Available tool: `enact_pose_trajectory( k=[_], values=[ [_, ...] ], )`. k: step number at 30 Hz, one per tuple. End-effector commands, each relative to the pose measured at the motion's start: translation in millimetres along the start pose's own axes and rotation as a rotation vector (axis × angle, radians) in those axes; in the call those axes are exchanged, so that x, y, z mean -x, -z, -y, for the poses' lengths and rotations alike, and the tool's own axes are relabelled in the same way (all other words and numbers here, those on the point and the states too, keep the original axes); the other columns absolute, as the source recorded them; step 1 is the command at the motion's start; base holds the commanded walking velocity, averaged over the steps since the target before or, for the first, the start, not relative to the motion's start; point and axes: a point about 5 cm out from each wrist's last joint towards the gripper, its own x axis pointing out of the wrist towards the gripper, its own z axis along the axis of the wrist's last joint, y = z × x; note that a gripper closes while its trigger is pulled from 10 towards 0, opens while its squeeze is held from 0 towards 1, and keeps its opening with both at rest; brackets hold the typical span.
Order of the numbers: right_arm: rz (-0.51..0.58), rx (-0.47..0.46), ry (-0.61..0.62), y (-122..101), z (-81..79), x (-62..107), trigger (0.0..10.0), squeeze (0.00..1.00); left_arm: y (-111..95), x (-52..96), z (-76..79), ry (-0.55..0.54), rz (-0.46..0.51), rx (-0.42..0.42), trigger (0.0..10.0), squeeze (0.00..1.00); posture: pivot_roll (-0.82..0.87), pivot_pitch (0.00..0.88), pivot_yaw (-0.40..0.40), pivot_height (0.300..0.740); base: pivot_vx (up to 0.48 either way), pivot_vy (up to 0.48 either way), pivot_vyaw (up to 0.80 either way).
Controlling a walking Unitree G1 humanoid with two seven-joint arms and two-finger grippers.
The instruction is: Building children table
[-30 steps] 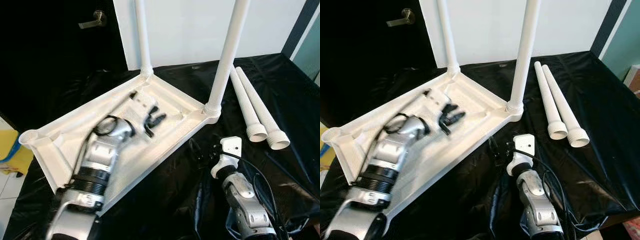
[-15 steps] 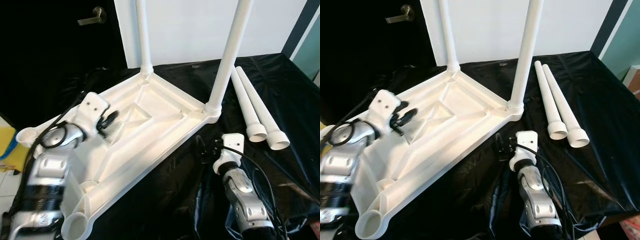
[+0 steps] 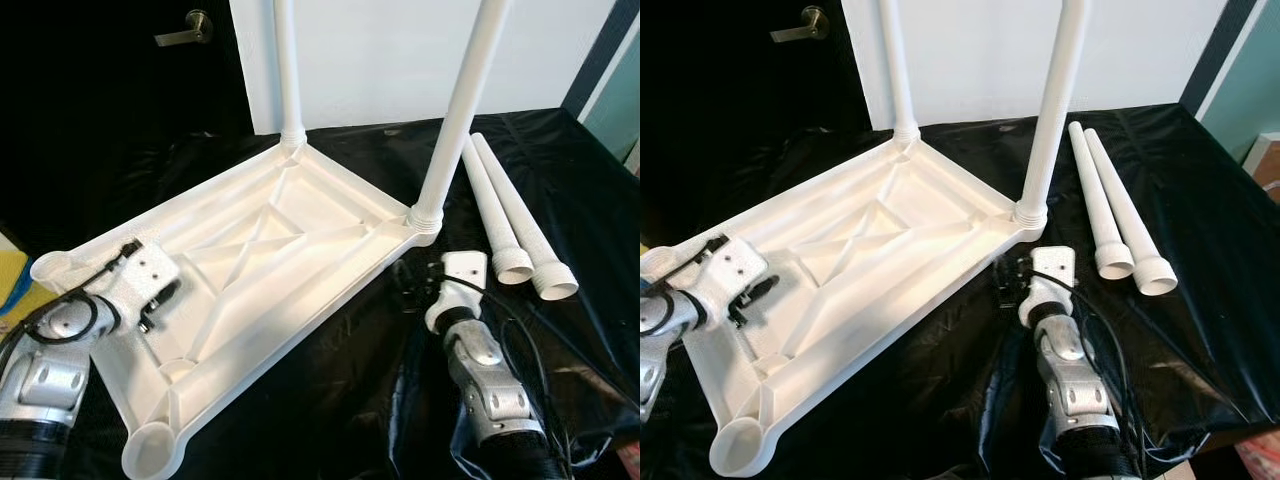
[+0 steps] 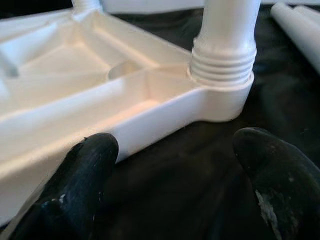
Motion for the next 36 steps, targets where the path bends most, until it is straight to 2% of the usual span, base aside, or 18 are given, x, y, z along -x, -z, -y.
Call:
enact_pose_trajectory(
  k=[1,6,7,10,11,13,15,17,19,20,21,24,31,36],
  values=[
    [-0.035,0.002,-0.010,5,-2.4,-1.4,10.0,0.00,-1,1.1,10.1,0.064,-0.004,-0.013,10.0,0.00,-0.02,0.050,0.002,0.740,0.000,0.000,0.00],
    [-0.074,0.005,-0.047,9,-9.2,-8.1,10.0,0.00,-10,1.0,32.3,0.181,0.042,-0.002,10.0,0.00,-0.01,0.050,0.002,0.740,0.000,0.000,0.00],
    [-0.074,0.005,-0.047,9,-9.2,-8.1,10.0,0.00,-10,1.0,32.3,0.181,0.042,-0.002,10.0,0.00,-0.01,0.050,0.002,0.740,0.000,0.000,0.00],
    [-0.102,0.016,-0.084,11,-14.8,-15.5,10.0,0.00,-18,-1.6,57.1,0.287,0.076,-0.003,10.0,0.00,-0.01,0.053,0.006,0.740,0.000,0.000,0.00],
    [-0.102,0.016,-0.084,11,-14.8,-15.5,10.0,0.00,-18,-1.6,57.1,0.287,0.076,-0.003,10.0,0.00,-0.01,0.053,0.006,0.740,0.000,0.000,0.00],
    [-0.111,0.017,-0.098,11,-16.3,-19.9,10.0,0.00,-23,-2.4,72.6,0.349,0.099,0.004,10.0,0.00,-0.01,0.056,0.008,0.740,0.000,0.000,0.00],
    [-0.111,0.017,-0.098,11,-16.3,-19.9,10.0,0.00,-23,-2.4,72.6,0.349,0.099,0.004,10.0,0.00,-0.01,0.056,0.008,0.740,0.000,0.000,0.00],
    [-0.135,-0.002,-0.108,12,-17.1,-25.8,10.0,0.00,-27,-4.3,88.3,0.404,0.119,0.018,10.0,0.00,-0.01,0.057,0.008,0.740,0.000,0.000,0.00],
    [-0.135,-0.002,-0.108,12,-17.1,-25.8,10.0,0.00,-27,-4.3,88.3,0.404,0.119,0.018,10.0,0.00,-0.01,0.057,0.008,0.740,0.000,0.000,0.00],
    [-0.144,-0.019,-0.116,12,-18.3,-29.3,10.0,0.00,-30,-5.2,97.9,0.433,0.132,0.025,10.0,0.00,-0.01,0.057,0.011,0.740,0.000,0.000,0.00],
    [-0.144,-0.019,-0.116,12,-18.3,-29.3,10.0,0.00,-30,-5.2,97.9,0.433,0.132,0.025,10.0,0.00,-0.01,0.057,0.011,0.740,0.000,0.000,0.00],
    [-0.143,-0.041,-0.178,7,-26.2,-41.8,10.0,0.00,-48,-9.8,124.0,0.497,0.192,0.065,10.0,0.00,-0.02,0.054,0.014,0.740,0.000,0.000,0.00],
    [-0.129,-0.028,-0.224,2,-31.1,-50.9,10.0,0.00,-59,-14.1,130.3,0.496,0.220,0.096,10.0,0.00,-0.02,0.051,0.013,0.740,0.000,0.000,0.00],
    [-0.118,0.002,-0.278,-4,-35.2,-63.1,10.0,0.00,-78,-25.5,132.5,0.452,0.266,0.164,10.0,0.00,-0.01,0.053,0.001,0.740,0.000,0.000,0.00]
  ],
)
